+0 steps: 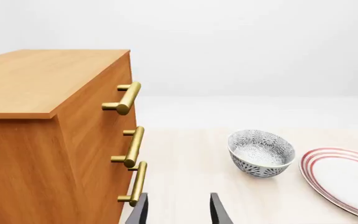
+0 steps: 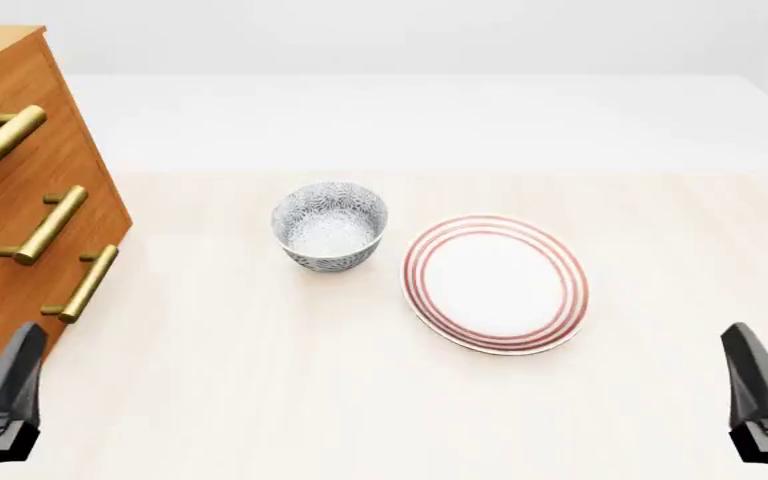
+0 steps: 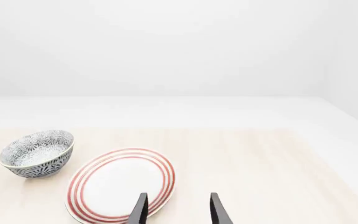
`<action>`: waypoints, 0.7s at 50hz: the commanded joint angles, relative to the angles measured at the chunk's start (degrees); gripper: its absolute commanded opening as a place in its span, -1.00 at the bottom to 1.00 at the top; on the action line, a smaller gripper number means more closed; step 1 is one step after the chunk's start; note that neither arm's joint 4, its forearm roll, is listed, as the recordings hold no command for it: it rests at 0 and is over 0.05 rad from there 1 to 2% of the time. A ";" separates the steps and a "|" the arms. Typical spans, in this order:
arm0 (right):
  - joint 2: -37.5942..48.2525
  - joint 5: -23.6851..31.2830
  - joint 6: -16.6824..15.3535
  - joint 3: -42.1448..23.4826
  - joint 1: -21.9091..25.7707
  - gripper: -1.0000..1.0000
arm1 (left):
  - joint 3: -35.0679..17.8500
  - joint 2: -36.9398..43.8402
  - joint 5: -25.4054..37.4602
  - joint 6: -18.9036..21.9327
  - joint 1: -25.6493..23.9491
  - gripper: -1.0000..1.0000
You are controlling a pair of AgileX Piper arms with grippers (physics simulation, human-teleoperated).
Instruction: Open the top drawer of the cabinet.
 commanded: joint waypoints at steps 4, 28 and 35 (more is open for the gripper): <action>0.31 -0.09 -0.01 -0.16 -0.01 1.00 | -0.13 0.94 -0.48 -0.13 -0.14 1.00; 0.22 -0.05 0.00 -0.11 -0.03 1.00 | -4.21 7.80 -0.65 9.26 -1.84 1.00; 0.23 -0.04 0.01 -0.14 -0.04 1.00 | -6.34 12.15 -1.02 15.15 -1.32 1.00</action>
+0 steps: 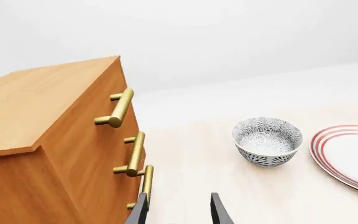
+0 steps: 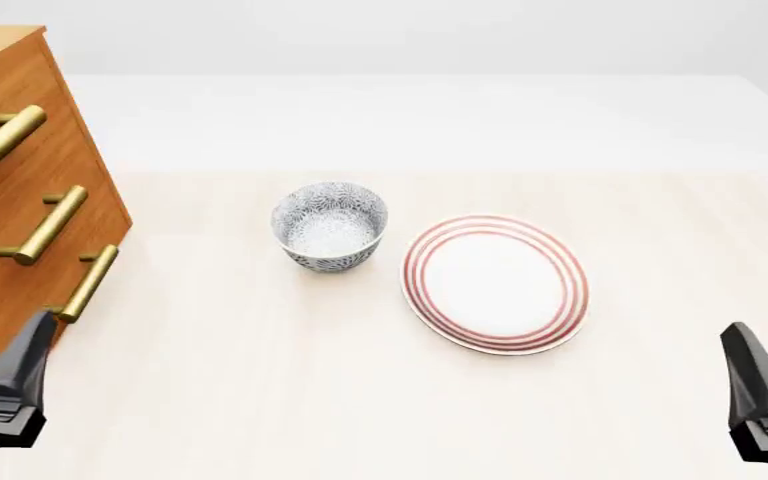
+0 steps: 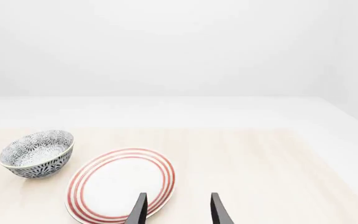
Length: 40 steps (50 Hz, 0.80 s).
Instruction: Open the top drawer of the cabinet.
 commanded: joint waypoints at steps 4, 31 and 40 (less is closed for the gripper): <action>0.04 -0.02 0.01 -0.02 -0.01 1.00 | -4.40 6.95 -0.46 8.79 0.37 1.00; 0.31 -0.35 0.00 0.04 -0.02 1.00 | -19.43 15.48 5.76 24.08 -1.96 1.00; 0.32 -0.35 -0.01 0.04 -0.02 1.00 | -22.88 18.55 7.54 28.14 -2.96 1.00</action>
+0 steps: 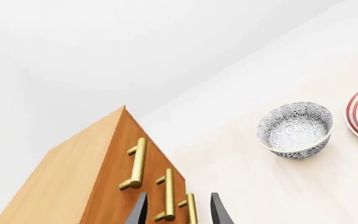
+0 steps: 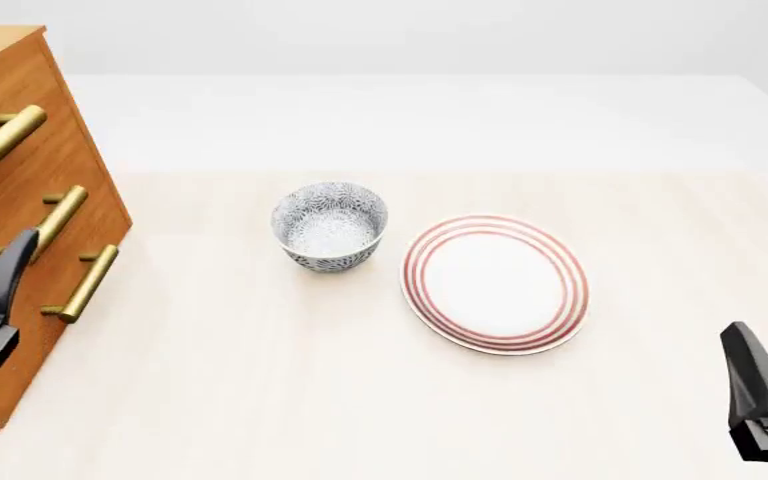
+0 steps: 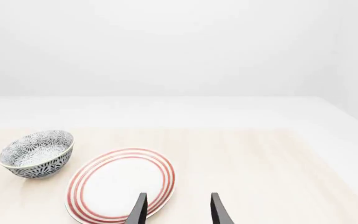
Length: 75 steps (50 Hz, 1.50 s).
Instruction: Open the top drawer of the cabinet.
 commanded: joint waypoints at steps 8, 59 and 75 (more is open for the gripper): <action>0.03 -0.03 0.01 0.01 0.00 1.00 | -5.73 5.64 2.77 9.59 -0.19 1.00; 0.02 -0.03 0.00 0.01 -0.01 1.00 | 5.00 11.17 -16.03 39.52 6.43 1.00; 0.01 -0.03 -0.01 0.01 0.00 1.00 | 5.02 20.11 -25.99 44.59 5.69 1.00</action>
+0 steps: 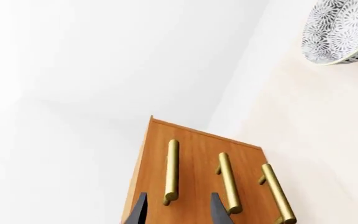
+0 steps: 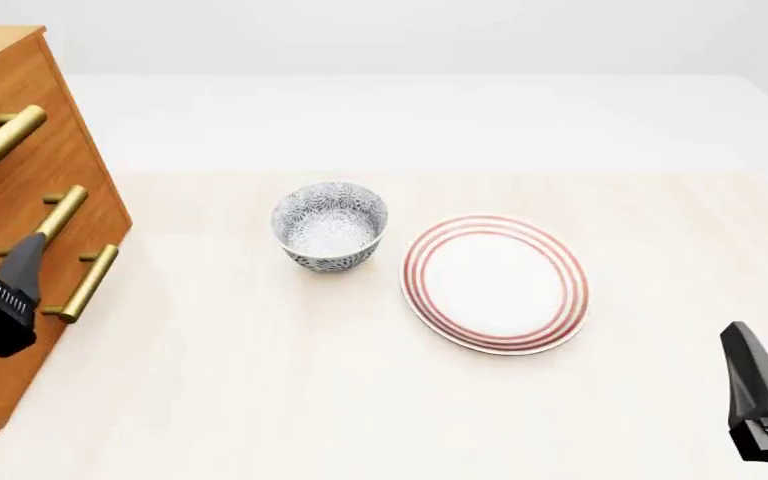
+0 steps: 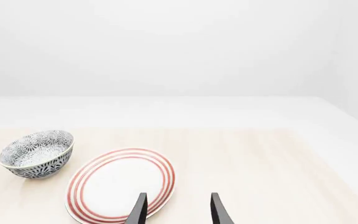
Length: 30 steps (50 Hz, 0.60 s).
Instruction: Open the top drawer of the cabinet.
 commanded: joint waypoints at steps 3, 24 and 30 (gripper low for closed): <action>0.01 0.00 0.00 0.00 0.01 1.00 | 0.32 6.61 -7.83 4.52 -0.03 1.00; 0.01 0.00 0.01 0.00 0.01 1.00 | 1.35 18.15 -20.67 6.93 3.81 1.00; 0.00 0.00 0.00 0.00 0.00 1.00 | 0.85 19.06 -21.94 7.30 5.48 1.00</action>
